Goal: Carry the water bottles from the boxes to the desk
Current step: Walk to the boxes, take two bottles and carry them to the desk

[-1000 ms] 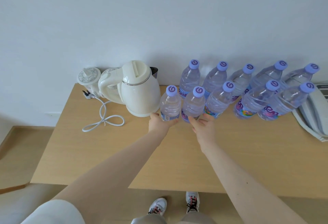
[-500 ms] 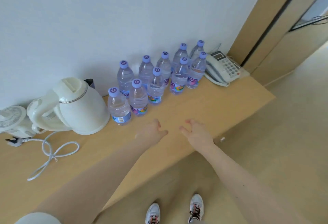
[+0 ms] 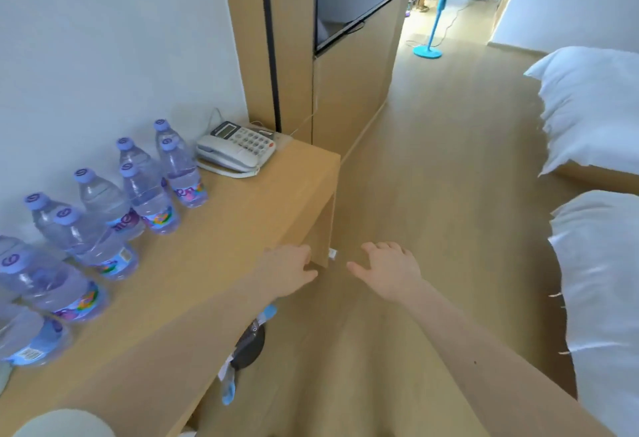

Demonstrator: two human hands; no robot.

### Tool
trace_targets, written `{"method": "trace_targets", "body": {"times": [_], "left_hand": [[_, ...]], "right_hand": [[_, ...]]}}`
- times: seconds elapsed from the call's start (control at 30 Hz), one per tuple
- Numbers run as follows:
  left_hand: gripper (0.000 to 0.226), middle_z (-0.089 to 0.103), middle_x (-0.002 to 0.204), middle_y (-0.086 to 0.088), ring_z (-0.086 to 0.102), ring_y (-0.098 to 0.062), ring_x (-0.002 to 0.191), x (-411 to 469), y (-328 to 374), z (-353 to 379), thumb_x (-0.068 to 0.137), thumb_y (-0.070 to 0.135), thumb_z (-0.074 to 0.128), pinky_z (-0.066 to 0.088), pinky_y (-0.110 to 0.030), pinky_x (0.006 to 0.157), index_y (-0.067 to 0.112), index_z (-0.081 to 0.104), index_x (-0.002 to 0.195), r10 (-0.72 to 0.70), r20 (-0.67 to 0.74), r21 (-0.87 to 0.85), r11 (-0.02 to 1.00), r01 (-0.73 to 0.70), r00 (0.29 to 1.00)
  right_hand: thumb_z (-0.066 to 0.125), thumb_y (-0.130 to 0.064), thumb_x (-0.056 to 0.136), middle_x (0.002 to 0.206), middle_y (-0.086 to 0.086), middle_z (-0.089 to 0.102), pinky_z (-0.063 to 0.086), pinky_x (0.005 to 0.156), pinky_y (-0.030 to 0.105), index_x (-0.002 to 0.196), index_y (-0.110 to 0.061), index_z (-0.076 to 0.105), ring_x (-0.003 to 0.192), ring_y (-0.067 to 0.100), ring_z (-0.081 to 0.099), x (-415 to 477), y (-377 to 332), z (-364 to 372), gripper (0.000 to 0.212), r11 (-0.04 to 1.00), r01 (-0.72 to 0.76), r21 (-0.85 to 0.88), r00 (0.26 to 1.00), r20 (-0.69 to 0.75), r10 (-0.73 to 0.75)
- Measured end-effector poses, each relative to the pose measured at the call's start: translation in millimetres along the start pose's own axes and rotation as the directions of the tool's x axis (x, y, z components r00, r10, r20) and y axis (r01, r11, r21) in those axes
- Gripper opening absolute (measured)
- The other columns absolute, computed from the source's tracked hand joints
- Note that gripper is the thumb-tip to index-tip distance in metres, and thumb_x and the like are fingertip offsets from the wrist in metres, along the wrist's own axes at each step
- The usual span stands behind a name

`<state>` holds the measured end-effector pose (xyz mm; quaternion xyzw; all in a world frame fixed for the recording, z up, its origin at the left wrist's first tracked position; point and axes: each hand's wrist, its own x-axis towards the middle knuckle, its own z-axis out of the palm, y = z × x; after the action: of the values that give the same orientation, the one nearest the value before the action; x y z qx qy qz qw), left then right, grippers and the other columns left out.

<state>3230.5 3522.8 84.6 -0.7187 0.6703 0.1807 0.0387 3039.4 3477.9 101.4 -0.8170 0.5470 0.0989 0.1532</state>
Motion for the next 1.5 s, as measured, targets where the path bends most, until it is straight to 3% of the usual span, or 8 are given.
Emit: {"method": "trace_targets", "body": {"times": [0.2,0.37,0.63,1.03,1.5], "left_hand": [[0.024,0.059,0.104,0.000,0.055,-0.019,0.096,48.4,132.2,17.4,0.094,0.045,0.050,0.046,-0.034,0.079,0.021,0.048,0.096,0.132,0.062,0.009,0.991,-0.133,0.989],[0.025,0.057,0.106,0.002,0.055,-0.019,0.095,75.3,228.5,32.1,0.096,0.048,0.047,0.042,-0.032,0.073,0.023,0.050,0.100,0.196,0.135,0.088,0.974,-0.209,0.971],[0.033,0.058,0.114,0.000,0.055,-0.020,0.102,105.2,337.4,60.9,0.096,0.046,0.047,0.043,-0.032,0.078,0.020,0.054,0.114,0.307,0.268,0.182,0.915,-0.361,0.913],[0.033,0.057,0.116,-0.003,0.055,-0.022,0.106,199.8,396.9,76.2,0.097,0.044,0.047,0.038,-0.030,0.075,0.018,0.054,0.115,0.368,0.374,0.218,0.857,-0.466,0.851],[0.031,0.058,0.113,-0.002,0.055,-0.022,0.101,421.7,391.2,10.0,0.096,0.047,0.046,0.040,-0.032,0.075,0.019,0.053,0.109,0.392,0.442,0.165,0.848,-0.503,0.807]], "right_hand": [[0.035,-0.059,0.097,0.135,0.010,0.053,0.034,0.104,0.040,0.140,-0.015,0.041,0.128,0.028,0.044,-20.5,129.1,-2.4,0.061,0.980,-0.185,0.069,0.983,0.030,0.183],[0.035,-0.059,0.097,0.136,0.010,0.052,0.037,0.104,0.041,0.142,-0.017,0.040,0.128,0.028,0.045,-36.8,223.5,10.5,0.062,0.950,-0.284,0.131,0.959,0.036,0.282],[0.036,-0.057,0.098,0.137,0.009,0.051,0.037,0.101,0.041,0.142,-0.016,0.040,0.129,0.029,0.044,-60.4,324.1,41.0,0.061,0.882,-0.414,0.225,0.910,0.075,0.408],[0.036,-0.051,0.099,0.126,0.009,0.058,0.039,0.083,0.037,0.137,-0.016,0.044,0.121,0.030,0.049,-18.7,388.0,52.4,0.052,0.781,-0.563,0.269,0.826,0.172,0.536],[0.038,-0.048,0.100,0.124,0.008,0.060,0.046,0.088,0.039,0.133,-0.015,0.048,0.116,0.028,0.053,152.8,430.4,-31.0,0.048,0.724,-0.634,0.272,0.773,0.200,0.602]]}}
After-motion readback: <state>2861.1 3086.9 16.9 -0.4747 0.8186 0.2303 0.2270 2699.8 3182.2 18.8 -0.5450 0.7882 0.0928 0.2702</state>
